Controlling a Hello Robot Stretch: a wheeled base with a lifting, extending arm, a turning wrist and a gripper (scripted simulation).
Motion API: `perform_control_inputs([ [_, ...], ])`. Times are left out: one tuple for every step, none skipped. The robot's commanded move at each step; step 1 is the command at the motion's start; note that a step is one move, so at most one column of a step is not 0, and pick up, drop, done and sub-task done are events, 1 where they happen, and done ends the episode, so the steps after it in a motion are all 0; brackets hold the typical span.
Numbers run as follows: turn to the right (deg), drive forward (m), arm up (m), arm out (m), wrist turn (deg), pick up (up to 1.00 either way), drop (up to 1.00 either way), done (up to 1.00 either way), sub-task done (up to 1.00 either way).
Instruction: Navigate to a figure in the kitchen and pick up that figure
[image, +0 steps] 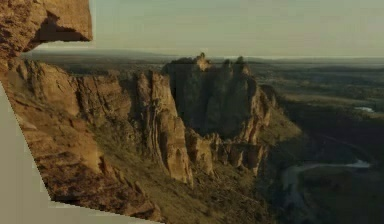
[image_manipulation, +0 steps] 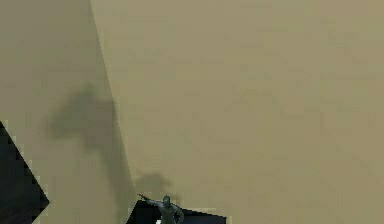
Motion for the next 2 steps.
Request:
perform_control_inputs([
  [0.0,0.00,0.04,0.00,0.0,0.00,0.00,0.00,0.00],
  [0.0,0.00,0.00,0.06,0.0,0.00,0.00,0.00,0.00],
])
